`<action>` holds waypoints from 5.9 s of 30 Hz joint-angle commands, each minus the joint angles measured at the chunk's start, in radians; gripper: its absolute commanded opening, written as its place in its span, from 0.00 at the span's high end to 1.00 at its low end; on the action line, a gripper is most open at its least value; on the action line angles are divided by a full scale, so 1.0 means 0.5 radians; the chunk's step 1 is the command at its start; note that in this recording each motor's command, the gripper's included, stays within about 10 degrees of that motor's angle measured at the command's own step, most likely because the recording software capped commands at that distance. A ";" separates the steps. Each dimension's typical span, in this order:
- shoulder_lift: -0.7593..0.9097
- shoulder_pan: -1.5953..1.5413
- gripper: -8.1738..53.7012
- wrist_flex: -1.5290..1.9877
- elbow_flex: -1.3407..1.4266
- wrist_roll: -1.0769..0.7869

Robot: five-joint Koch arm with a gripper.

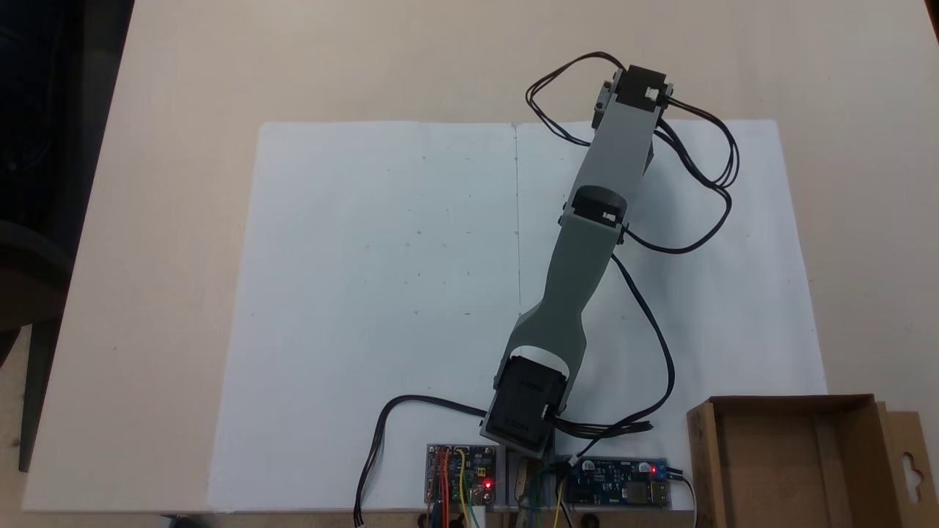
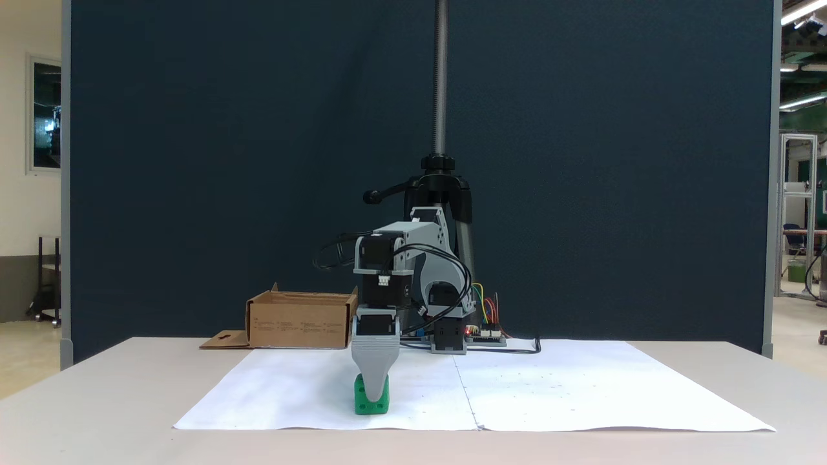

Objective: Grasp a green dice and put it in the bin.

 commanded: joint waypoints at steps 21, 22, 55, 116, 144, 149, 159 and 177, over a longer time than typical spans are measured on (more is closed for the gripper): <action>-0.018 0.064 0.19 -0.120 -0.083 -0.255; -0.018 0.064 0.19 -0.126 -0.083 -0.258; -0.086 0.092 0.67 -0.132 -0.080 -0.310; 1.052 2.586 0.67 0.043 0.089 -0.252; 0.991 2.878 0.22 -0.224 0.693 -0.457; 1.006 2.878 0.22 -0.245 0.693 -0.457; 1.200 2.853 0.22 -0.399 0.690 -0.454; 1.838 1.476 0.22 -0.472 0.684 0.285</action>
